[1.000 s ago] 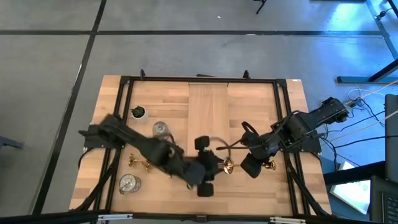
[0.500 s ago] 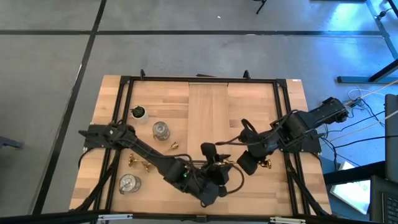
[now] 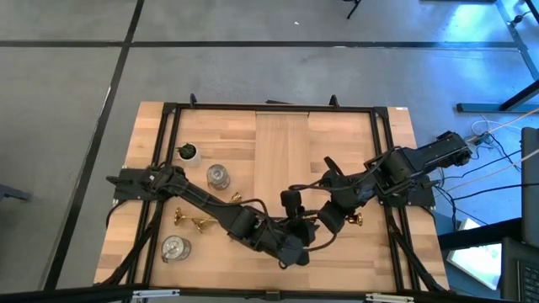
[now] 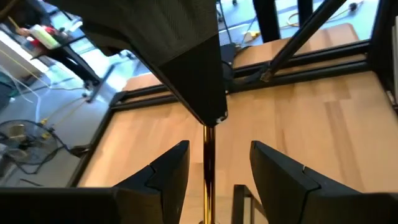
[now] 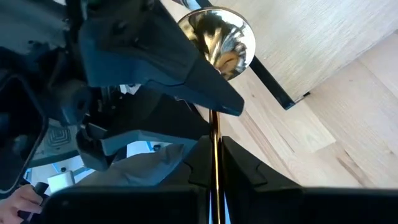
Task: Pick & Place candle stick holders
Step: Put the bottom right gold candle holder on the shelf
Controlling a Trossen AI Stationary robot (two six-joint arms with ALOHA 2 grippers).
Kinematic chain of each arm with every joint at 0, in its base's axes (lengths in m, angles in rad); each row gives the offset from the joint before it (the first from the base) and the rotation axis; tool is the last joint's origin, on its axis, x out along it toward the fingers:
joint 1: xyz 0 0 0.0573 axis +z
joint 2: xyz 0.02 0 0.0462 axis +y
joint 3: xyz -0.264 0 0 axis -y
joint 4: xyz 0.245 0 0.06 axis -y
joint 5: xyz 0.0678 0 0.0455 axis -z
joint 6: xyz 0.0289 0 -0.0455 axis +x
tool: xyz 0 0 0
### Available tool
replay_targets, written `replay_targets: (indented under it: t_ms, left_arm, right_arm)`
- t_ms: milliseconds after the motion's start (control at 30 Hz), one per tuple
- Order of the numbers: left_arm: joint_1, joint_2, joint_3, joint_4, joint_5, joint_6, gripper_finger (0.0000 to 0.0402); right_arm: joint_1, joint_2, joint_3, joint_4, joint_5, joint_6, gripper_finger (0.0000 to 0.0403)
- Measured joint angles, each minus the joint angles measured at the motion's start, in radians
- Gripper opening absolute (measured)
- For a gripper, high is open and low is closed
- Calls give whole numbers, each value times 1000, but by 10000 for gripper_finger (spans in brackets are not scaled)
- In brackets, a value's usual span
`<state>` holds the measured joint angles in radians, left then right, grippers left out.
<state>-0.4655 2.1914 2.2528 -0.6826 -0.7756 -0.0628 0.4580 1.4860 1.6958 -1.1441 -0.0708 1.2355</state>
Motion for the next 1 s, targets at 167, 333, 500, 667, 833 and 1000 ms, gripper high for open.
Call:
replay_targets:
  t_ms: [167,333,500,667,833,1000]
  left_arm:
    - [22,0,0,-11,9,-33,150]
    - [51,-1,0,-65,67,-118,89]
    - [59,-1,0,-102,147,-198,17]
    - [28,0,48,-141,141,-301,15]
    - [3,-1,89,-160,77,-401,15]
    - [-12,-24,96,-183,-19,-507,14]
  right_arm:
    - [0,0,0,7,2,-2,23]
    - [0,0,0,8,11,-10,23]
    - [-1,1,-1,18,26,-26,22]
    - [-8,-6,0,62,33,-85,20]
    - [-8,-48,0,139,162,-139,21]
    - [6,-110,44,192,473,-244,22]
